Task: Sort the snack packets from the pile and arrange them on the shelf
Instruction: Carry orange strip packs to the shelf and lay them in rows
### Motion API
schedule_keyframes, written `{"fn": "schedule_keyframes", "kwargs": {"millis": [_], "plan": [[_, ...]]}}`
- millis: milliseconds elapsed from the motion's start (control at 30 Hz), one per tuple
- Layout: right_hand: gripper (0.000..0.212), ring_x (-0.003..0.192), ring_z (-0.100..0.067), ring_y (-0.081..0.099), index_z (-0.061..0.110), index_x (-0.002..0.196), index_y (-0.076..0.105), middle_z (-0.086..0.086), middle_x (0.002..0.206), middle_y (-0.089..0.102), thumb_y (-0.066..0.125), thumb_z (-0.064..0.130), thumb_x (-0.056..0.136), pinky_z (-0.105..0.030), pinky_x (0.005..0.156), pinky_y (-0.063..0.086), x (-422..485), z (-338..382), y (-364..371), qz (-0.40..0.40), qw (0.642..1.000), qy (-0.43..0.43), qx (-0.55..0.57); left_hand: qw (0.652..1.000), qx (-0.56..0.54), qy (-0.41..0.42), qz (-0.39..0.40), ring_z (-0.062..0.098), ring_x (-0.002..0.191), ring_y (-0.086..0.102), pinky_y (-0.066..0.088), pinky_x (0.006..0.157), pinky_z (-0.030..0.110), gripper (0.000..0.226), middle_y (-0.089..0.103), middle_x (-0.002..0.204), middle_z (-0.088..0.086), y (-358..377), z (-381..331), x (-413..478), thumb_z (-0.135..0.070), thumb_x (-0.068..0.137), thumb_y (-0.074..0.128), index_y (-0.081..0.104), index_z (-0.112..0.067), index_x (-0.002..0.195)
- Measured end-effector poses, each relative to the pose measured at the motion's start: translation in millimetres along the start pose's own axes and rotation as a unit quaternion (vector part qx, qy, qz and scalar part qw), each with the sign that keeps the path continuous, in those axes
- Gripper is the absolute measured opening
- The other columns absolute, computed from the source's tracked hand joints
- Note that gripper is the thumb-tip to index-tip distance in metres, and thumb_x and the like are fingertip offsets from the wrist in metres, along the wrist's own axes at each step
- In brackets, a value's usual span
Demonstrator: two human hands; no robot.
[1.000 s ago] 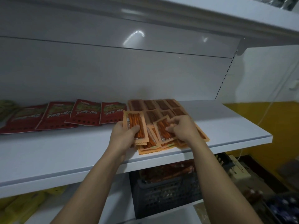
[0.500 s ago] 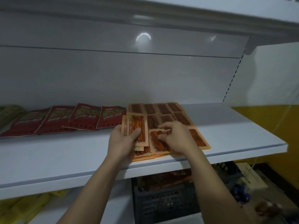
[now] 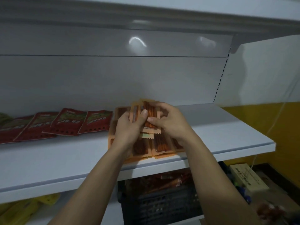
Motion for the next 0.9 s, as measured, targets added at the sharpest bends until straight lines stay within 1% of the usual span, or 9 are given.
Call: {"fn": "schedule_keyframes", "kwargs": {"millis": [100,233,333,400,500,567,667,767,900], "plan": [[0.046,0.09,-0.018,0.071,0.028,0.116,0.064,0.002,0.095,0.071,0.077,0.002,0.08,-0.038,0.086,0.058,-0.1,-5.8,-28.4,-0.058,0.998,0.009,0.036,1.0,-0.003,-0.003,-0.008,0.019,0.093,0.072,0.057,0.082,0.037,0.026,0.075,0.1,0.004,13.0,-0.8,1.8,-0.033,0.096,0.061,0.065,-0.012,0.112],[0.036,0.085,-0.016,0.068,0.023,0.113,0.06,-0.001,0.095,0.067,0.073,0.005,0.085,-0.027,0.069,0.056,-3.1,-23.6,-75.5,-0.132,0.99,0.046,-0.001,0.999,0.024,-0.034,-0.011,0.019,0.088,0.072,0.057,0.074,0.036,0.014,0.074,0.099,0.004,18.4,8.4,2.3,-0.019,0.097,0.058,0.062,-0.016,0.111],[0.026,0.082,-0.013,0.067,0.021,0.108,0.058,0.006,0.093,0.062,0.067,0.006,0.089,-0.031,0.073,0.056,-7.5,-41.6,-87.9,-0.079,0.99,0.092,-0.069,0.999,0.031,-0.04,-0.017,0.021,0.087,0.072,0.06,0.074,0.039,0.014,0.073,0.1,0.006,17.4,12.7,0.3,-0.014,0.097,0.059,0.06,-0.016,0.11],[0.023,0.079,-0.009,0.069,0.019,0.109,0.059,0.008,0.093,0.062,0.064,0.005,0.092,-0.028,0.069,0.057,-13.5,-52.4,-85.4,-0.034,0.988,0.118,-0.095,0.998,0.03,-0.044,-0.015,0.018,0.083,0.073,0.06,0.067,0.035,0.015,0.073,0.099,0.005,17.2,16.0,-0.2,-0.014,0.096,0.06,0.059,-0.016,0.111],[0.025,0.07,-0.006,0.071,0.016,0.113,0.059,0.007,0.09,0.064,0.063,0.003,0.092,-0.024,0.06,0.057,-19.8,-66.5,-80.1,-0.014,0.986,0.148,-0.072,0.998,0.021,-0.051,-0.012,0.012,0.075,0.074,0.057,0.057,0.027,0.014,0.073,0.096,0.002,18.6,22.3,-3.5,-0.014,0.095,0.061,0.059,-0.018,0.109],[0.025,0.068,-0.005,0.07,0.016,0.113,0.059,0.005,0.093,0.065,0.062,0.003,0.093,-0.02,0.055,0.056,-21.9,-74.3,-74.5,-0.009,0.985,0.16,-0.06,0.998,0.022,-0.061,-0.005,0.014,0.076,0.074,0.057,0.062,0.03,0.015,0.074,0.097,0.003,21.3,28.9,-7.2,-0.016,0.095,0.062,0.059,-0.019,0.109],[0.026,0.086,-0.011,0.07,0.021,0.114,0.059,-0.001,0.11,0.067,0.064,0.008,0.092,-0.029,0.071,0.061,-21.1,-85.4,-72.5,-0.015,0.982,0.154,-0.109,0.997,0.019,-0.072,0.0,0.02,0.077,0.075,0.057,0.063,0.032,0.015,0.076,0.094,0.005,26.0,35.9,-11.2,-0.017,0.094,0.063,0.059,-0.018,0.108],[0.025,0.097,-0.016,0.066,0.024,0.114,0.062,-0.002,0.121,0.057,0.068,0.017,0.091,-0.035,0.085,0.059,-18.2,-90.5,-77.7,-0.023,0.964,0.145,-0.22,0.997,0.018,-0.072,0.004,0.02,0.075,0.075,0.058,0.061,0.032,0.015,0.076,0.09,0.005,29.6,36.2,-12.7,-0.017,0.094,0.064,0.058,-0.017,0.108],[0.027,0.098,-0.015,0.062,0.026,0.116,0.066,-0.003,0.125,0.05,0.07,0.025,0.09,-0.028,0.085,0.056,-13.7,-95.0,-78.7,-0.003,0.948,0.127,-0.291,0.997,0.015,-0.076,0.024,0.025,0.072,0.075,0.059,0.062,0.036,0.019,0.076,0.088,0.008,34.9,37.6,-14.5,-0.018,0.093,0.064,0.056,-0.014,0.11]]}}
Point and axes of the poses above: each hand's wrist, its own x-axis towards the middle knuckle, its own y-axis out of the palm, z = x × y, the point moved 7 cm from there along x, towards the middle knuckle
